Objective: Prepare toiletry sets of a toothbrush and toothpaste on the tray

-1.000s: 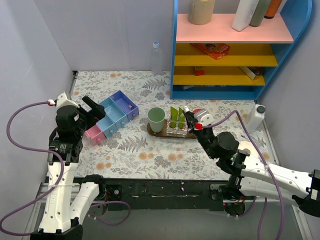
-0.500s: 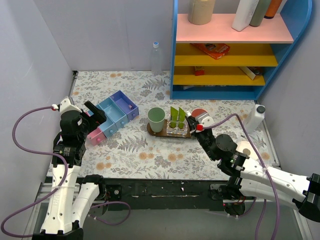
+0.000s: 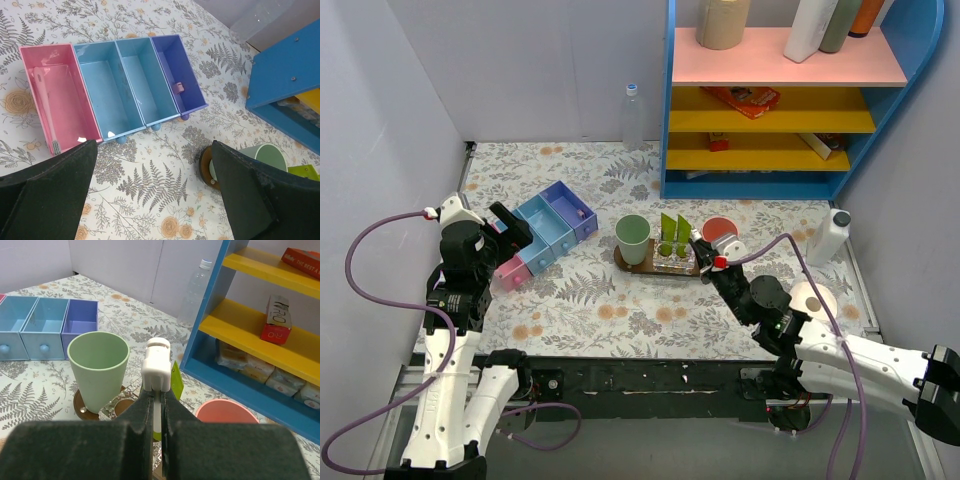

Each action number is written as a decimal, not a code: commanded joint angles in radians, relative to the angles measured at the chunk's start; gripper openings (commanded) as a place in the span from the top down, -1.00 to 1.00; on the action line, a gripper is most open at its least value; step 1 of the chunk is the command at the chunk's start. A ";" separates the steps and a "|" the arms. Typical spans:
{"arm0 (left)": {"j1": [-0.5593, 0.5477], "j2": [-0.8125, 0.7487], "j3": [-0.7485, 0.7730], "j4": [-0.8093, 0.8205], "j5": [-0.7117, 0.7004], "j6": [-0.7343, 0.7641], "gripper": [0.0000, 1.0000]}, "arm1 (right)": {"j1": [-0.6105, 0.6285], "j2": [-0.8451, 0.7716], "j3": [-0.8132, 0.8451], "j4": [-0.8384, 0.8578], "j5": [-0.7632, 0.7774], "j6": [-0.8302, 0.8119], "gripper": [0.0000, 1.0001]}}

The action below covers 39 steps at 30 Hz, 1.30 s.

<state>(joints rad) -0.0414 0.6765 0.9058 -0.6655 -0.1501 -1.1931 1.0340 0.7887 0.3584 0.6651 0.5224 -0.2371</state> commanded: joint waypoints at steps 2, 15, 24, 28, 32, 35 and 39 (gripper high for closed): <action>-0.003 -0.008 0.038 -0.011 -0.025 0.026 -0.96 | -0.018 0.015 -0.013 0.122 -0.021 0.027 0.97; -0.003 -0.014 0.044 -0.019 -0.023 0.036 -0.96 | -0.055 0.093 -0.065 0.234 -0.068 0.070 0.97; -0.003 0.000 0.062 -0.029 -0.029 0.043 -0.96 | -0.095 0.158 -0.098 0.326 -0.128 0.091 0.97; -0.003 0.004 0.071 -0.037 -0.043 0.050 -0.96 | -0.109 0.182 -0.105 0.352 -0.145 0.107 0.97; -0.003 0.012 0.076 -0.045 -0.046 0.047 -0.96 | -0.115 0.207 -0.111 0.386 -0.159 0.110 0.97; -0.003 0.012 0.077 -0.045 -0.051 0.050 -0.96 | -0.118 0.234 -0.111 0.409 -0.163 0.099 0.97; -0.003 0.018 0.085 -0.048 -0.055 0.053 -0.96 | -0.120 0.271 -0.113 0.430 -0.171 0.090 0.97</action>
<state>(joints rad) -0.0414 0.6922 0.9478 -0.7029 -0.1787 -1.1576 0.9195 1.0363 0.2501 0.9825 0.3603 -0.1417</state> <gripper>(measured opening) 0.981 0.057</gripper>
